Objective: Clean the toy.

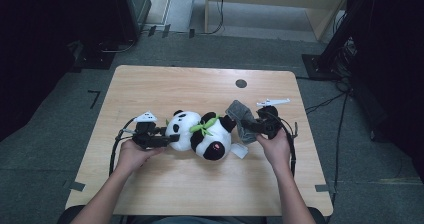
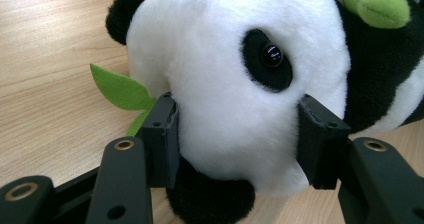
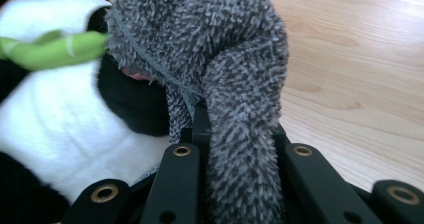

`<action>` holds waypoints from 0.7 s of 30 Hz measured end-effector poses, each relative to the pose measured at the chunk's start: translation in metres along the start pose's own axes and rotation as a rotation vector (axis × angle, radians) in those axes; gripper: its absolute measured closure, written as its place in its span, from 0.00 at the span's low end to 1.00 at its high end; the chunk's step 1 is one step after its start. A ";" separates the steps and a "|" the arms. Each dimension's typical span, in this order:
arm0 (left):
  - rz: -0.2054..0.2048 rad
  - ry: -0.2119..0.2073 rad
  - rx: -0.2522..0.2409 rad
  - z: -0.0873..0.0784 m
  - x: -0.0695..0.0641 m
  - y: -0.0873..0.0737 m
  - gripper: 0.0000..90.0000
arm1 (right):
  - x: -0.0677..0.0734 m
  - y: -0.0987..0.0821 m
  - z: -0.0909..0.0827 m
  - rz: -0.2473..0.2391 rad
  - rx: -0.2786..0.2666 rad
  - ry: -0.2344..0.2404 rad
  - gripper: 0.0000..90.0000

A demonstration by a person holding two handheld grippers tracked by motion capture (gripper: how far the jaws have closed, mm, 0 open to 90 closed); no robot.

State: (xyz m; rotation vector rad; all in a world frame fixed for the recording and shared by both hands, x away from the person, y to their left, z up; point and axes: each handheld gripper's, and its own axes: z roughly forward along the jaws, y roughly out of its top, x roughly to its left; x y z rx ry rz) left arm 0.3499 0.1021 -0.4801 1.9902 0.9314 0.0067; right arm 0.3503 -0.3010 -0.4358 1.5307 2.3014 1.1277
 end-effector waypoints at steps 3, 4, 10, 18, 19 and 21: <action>0.002 -0.001 0.003 0.000 0.000 0.000 0.49 | -0.006 -0.003 -0.002 0.012 0.017 -0.034 0.86; 0.003 -0.001 0.003 0.000 0.000 0.000 0.49 | -0.007 -0.003 -0.004 0.017 0.012 -0.035 0.86; 0.003 0.000 0.006 0.000 0.000 0.000 0.49 | 0.005 0.002 -0.026 -0.011 -0.063 -0.030 0.86; -0.003 0.003 0.003 0.000 -0.001 0.000 0.49 | 0.049 0.018 -0.039 -0.124 -0.138 0.042 0.86; -0.001 0.003 0.004 0.000 -0.001 0.000 0.49 | 0.055 0.019 -0.038 -0.145 -0.141 0.053 0.86; 0.000 0.003 0.005 0.000 0.000 0.001 0.49 | 0.067 0.020 -0.033 -0.172 -0.135 0.072 0.86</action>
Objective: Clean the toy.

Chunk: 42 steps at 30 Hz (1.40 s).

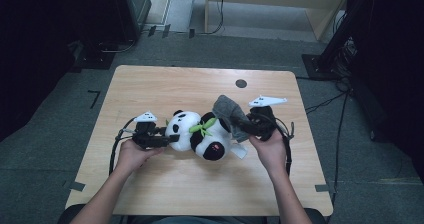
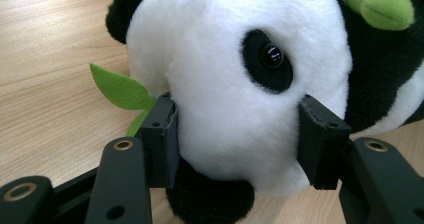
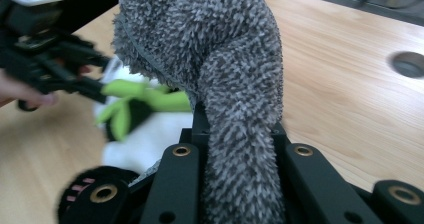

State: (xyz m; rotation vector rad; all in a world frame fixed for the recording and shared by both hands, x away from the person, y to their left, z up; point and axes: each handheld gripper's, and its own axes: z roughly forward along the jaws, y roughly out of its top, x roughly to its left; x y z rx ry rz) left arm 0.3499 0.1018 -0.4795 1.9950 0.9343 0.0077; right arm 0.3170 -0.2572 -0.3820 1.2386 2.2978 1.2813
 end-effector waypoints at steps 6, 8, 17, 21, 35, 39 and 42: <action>-0.001 0.000 0.003 0.000 0.000 0.000 0.49 | 0.019 -0.005 0.029 -0.044 0.067 0.071 0.86; 0.001 -0.001 0.006 0.000 0.000 0.000 0.49 | 0.019 -0.010 0.040 -0.038 0.096 0.084 0.86; 0.005 -0.003 0.013 0.000 -0.001 0.001 0.49 | -0.001 -0.030 0.046 0.049 0.094 0.158 0.85; 0.013 -0.005 0.020 -0.001 0.000 0.001 0.49 | -0.006 -0.034 0.044 0.060 0.105 0.160 0.85; -0.001 -0.025 0.014 0.000 0.002 0.003 0.49 | -0.030 -0.055 0.038 0.073 0.186 0.085 0.86; -0.001 -0.026 0.014 0.000 0.003 0.003 0.49 | -0.038 -0.061 0.041 0.098 0.209 0.092 0.86; 0.001 -0.026 0.013 0.000 0.003 0.003 0.49 | -0.042 -0.064 0.043 0.113 0.232 0.088 0.86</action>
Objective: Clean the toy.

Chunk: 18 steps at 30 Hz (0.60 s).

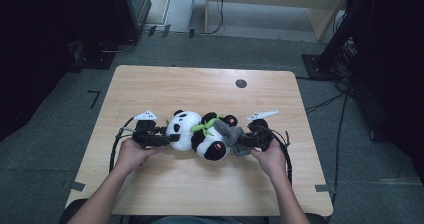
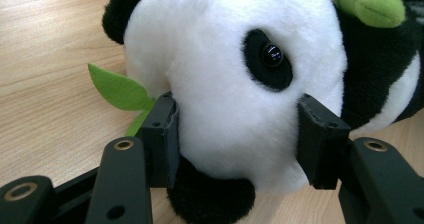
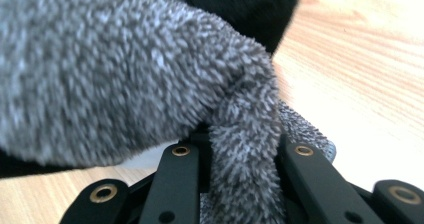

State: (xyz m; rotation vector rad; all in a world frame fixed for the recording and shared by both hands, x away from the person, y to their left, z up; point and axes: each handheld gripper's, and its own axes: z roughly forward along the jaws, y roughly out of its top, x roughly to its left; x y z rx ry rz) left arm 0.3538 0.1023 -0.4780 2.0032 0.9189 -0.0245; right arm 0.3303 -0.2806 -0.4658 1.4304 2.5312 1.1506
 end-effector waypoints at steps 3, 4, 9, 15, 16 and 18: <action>0.001 0.000 -0.003 0.000 0.000 0.000 0.49 | -0.005 -0.003 0.004 0.020 0.014 -0.001 0.86; 0.002 -0.001 -0.004 0.000 0.000 0.000 0.49 | -0.006 -0.004 0.005 0.029 0.017 0.001 0.86; 0.002 -0.001 -0.006 0.000 0.000 -0.001 0.49 | -0.012 -0.008 0.009 0.044 0.037 -0.010 0.86; 0.003 -0.001 -0.002 0.000 0.001 -0.001 0.48 | -0.024 -0.011 0.008 0.096 0.088 -0.060 0.85; 0.004 -0.001 -0.001 0.000 0.001 -0.001 0.48 | -0.026 -0.012 0.006 0.118 0.091 -0.068 0.85; 0.005 -0.001 0.000 0.000 0.001 -0.001 0.48 | -0.030 -0.014 0.002 0.137 0.099 -0.105 0.85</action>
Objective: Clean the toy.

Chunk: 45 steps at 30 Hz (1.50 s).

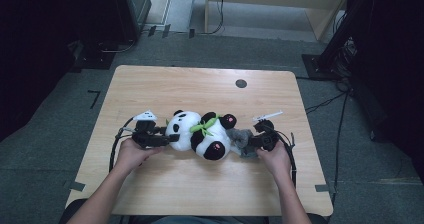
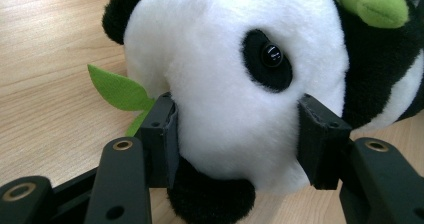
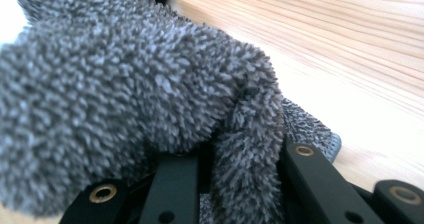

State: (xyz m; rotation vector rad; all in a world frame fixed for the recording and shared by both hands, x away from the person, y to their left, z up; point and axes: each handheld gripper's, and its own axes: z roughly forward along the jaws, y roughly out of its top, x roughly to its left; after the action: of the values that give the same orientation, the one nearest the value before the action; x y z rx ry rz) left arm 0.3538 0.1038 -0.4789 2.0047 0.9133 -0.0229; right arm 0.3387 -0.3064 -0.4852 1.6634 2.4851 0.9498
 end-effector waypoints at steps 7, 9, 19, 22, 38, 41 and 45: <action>0.003 0.002 0.002 0.000 0.000 0.000 0.48 | -0.018 -0.001 -0.012 0.079 -0.036 -0.051 0.86; 0.003 0.002 0.001 0.000 0.000 0.000 0.48 | -0.022 -0.001 -0.018 0.095 -0.063 -0.072 0.86; 0.004 0.011 0.003 0.000 -0.002 0.000 0.48 | -0.006 0.009 -0.061 0.061 -0.241 -0.082 0.86; 0.003 0.017 0.004 0.000 -0.003 0.000 0.48 | 0.002 0.012 -0.068 0.032 -0.270 -0.072 0.86; 0.001 0.025 -0.001 0.000 -0.004 -0.001 0.47 | 0.080 0.036 -0.078 -0.179 -0.295 0.015 0.85; 0.004 0.030 -0.001 0.000 -0.005 -0.001 0.47 | 0.094 0.037 -0.067 -0.223 -0.273 0.033 0.85; 0.004 0.031 0.003 0.000 -0.006 0.000 0.47 | 0.105 0.038 -0.044 -0.261 -0.219 0.063 0.85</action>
State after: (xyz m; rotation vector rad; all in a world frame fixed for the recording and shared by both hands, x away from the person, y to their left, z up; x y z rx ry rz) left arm 0.3496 0.1005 -0.4774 2.0147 0.9297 0.0091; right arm 0.3099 -0.2293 -0.3978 1.2296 2.4498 1.2027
